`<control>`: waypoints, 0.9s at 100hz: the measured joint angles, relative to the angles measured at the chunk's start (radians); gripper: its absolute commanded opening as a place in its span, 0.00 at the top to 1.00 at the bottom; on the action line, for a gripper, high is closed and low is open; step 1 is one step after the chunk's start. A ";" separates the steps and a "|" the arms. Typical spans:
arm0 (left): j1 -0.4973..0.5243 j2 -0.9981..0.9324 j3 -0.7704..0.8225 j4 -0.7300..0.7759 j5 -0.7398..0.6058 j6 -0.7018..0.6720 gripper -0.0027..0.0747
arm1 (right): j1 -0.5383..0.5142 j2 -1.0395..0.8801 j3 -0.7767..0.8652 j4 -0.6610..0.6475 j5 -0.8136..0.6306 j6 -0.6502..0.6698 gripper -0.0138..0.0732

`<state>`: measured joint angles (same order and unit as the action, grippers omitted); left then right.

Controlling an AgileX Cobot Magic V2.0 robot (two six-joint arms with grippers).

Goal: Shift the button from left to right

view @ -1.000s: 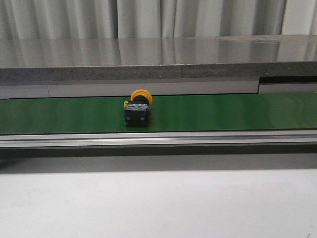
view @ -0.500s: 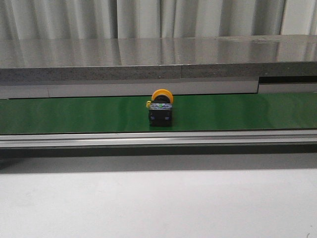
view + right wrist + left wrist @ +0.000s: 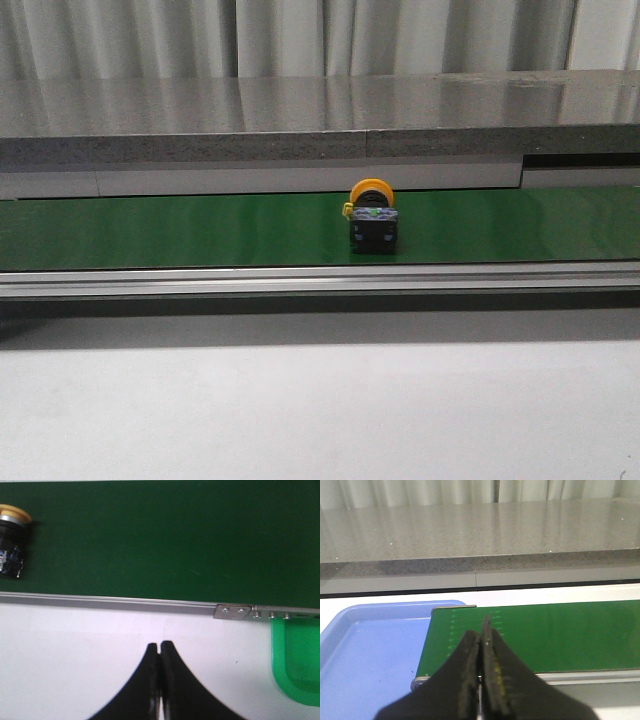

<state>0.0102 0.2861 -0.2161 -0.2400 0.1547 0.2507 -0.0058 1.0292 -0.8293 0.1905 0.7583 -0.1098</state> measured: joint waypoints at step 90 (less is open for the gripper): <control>0.000 0.000 0.000 0.000 0.000 0.000 0.99 | 0.038 0.148 -0.053 0.089 -0.080 -0.010 0.16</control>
<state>0.0102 0.2861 -0.2161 -0.2400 0.1547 0.2507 0.0317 1.1771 -0.8821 0.2792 0.6784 -0.1202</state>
